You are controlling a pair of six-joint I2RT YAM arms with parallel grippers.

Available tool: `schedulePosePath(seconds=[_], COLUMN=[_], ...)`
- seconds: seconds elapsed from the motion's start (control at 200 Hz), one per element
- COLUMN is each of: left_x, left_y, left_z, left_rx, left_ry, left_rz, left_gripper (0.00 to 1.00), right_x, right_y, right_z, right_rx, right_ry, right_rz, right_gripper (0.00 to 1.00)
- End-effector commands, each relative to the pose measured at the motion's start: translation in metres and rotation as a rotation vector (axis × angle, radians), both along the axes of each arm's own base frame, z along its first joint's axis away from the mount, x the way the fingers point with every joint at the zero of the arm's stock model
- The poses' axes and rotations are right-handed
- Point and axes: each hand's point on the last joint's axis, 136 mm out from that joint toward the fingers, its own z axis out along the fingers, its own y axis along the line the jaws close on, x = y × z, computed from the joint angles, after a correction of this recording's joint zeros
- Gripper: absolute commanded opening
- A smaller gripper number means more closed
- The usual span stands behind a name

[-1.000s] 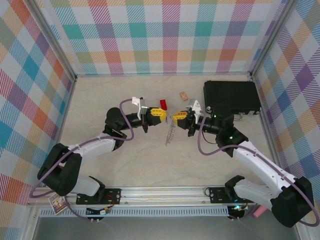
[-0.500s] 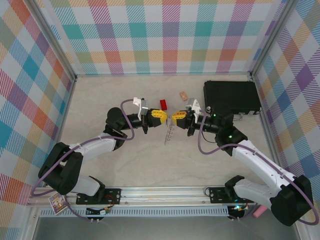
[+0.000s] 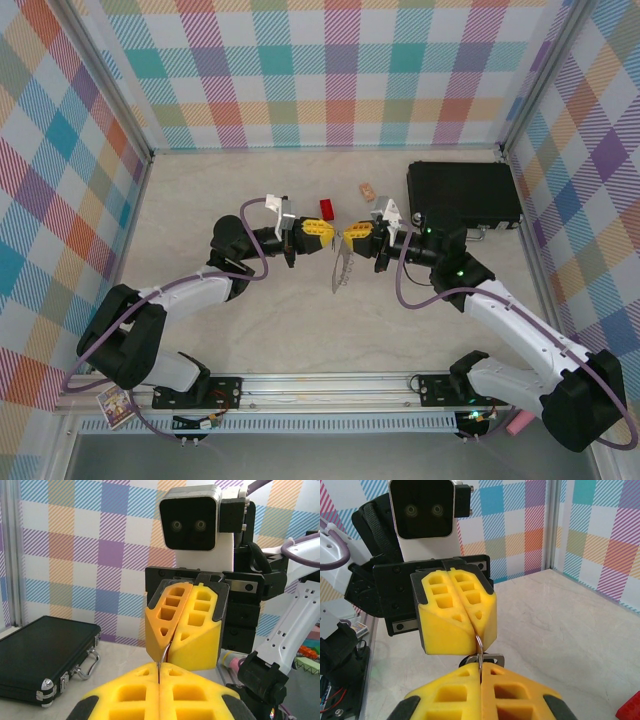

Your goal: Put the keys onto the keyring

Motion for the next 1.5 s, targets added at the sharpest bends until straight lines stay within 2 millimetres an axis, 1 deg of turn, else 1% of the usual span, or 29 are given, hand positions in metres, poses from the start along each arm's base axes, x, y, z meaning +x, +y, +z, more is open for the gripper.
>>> schedulePosePath(seconds=[0.0, 0.325, 0.6, 0.9, 1.145, 1.495], left_x=[-0.008, -0.012, -0.001, 0.003, 0.004, 0.001], left_y=[0.001, 0.000, 0.006, 0.009, 0.011, 0.010], left_z=[0.012, 0.013, 0.014, 0.014, 0.016, 0.016], left_rx=[-0.030, -0.040, -0.054, -0.060, -0.065, -0.066], left_ry=[-0.056, -0.046, -0.041, -0.038, -0.044, -0.044], left_rz=[-0.047, -0.078, -0.019, 0.008, 0.023, -0.003], left_gripper=[0.00, 0.00, 0.00, 0.00, 0.00, 0.00], right_x=[0.002, 0.004, 0.001, 0.000, 0.002, 0.004], right_y=[0.002, 0.002, -0.002, -0.003, -0.003, -0.003], right_z=[0.024, 0.023, 0.025, 0.024, 0.022, 0.020], right_rx=[0.039, 0.038, 0.042, 0.041, 0.037, 0.034], right_ry=[-0.044, -0.033, -0.045, -0.049, -0.046, -0.041], right_rz=[0.012, 0.004, -0.013, -0.017, -0.022, -0.025], right_gripper=[0.00, 0.00, 0.00, 0.00, 0.00, 0.00])
